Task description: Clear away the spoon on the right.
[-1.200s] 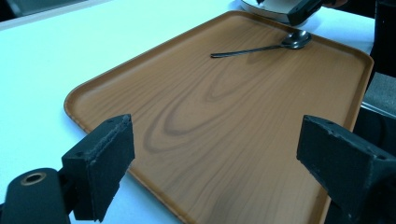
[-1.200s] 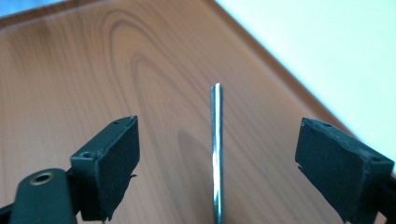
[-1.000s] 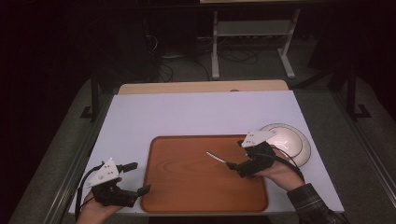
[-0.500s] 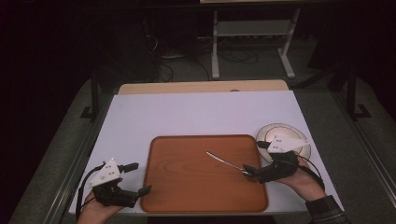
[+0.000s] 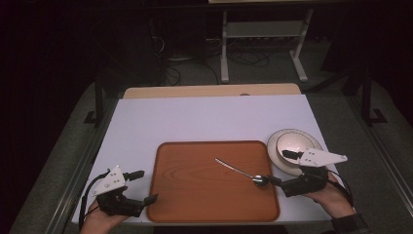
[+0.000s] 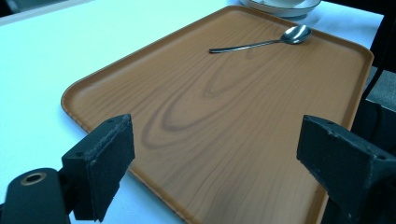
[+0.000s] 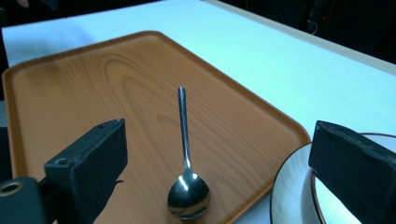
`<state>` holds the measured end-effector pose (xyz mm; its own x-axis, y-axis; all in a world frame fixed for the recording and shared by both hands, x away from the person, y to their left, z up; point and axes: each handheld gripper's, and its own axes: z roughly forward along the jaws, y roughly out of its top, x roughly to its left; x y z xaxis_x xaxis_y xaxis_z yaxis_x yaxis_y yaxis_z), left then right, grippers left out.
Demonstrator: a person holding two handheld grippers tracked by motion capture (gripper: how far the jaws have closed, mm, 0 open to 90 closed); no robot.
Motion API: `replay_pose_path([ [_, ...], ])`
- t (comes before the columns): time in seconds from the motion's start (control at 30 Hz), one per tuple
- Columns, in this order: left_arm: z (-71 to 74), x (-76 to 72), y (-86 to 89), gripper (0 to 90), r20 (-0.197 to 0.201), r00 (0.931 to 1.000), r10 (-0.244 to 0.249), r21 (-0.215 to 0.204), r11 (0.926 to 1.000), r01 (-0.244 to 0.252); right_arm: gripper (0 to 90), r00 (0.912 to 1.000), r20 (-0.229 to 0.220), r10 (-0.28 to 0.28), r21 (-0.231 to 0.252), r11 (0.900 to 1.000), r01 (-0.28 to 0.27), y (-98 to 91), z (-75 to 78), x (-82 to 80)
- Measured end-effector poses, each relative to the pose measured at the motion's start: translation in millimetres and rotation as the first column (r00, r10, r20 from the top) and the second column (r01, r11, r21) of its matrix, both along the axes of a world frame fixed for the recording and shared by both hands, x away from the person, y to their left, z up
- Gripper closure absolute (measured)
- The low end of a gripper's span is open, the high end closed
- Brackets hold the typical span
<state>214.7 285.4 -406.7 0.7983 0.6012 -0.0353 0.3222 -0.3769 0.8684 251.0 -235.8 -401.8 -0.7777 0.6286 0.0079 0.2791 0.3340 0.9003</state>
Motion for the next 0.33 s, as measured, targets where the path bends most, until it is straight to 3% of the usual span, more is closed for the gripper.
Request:
replay_pose_path([
  [0.33, -0.1, 0.1, -0.8, 10.9, 0.002, 1.0, 0.002, 0.006, 1.0, -0.002, 3.8, 1.0, 0.004, -0.004, 0.023, 0.9997, 0.004, -8.7, -1.2, -4.4],
])
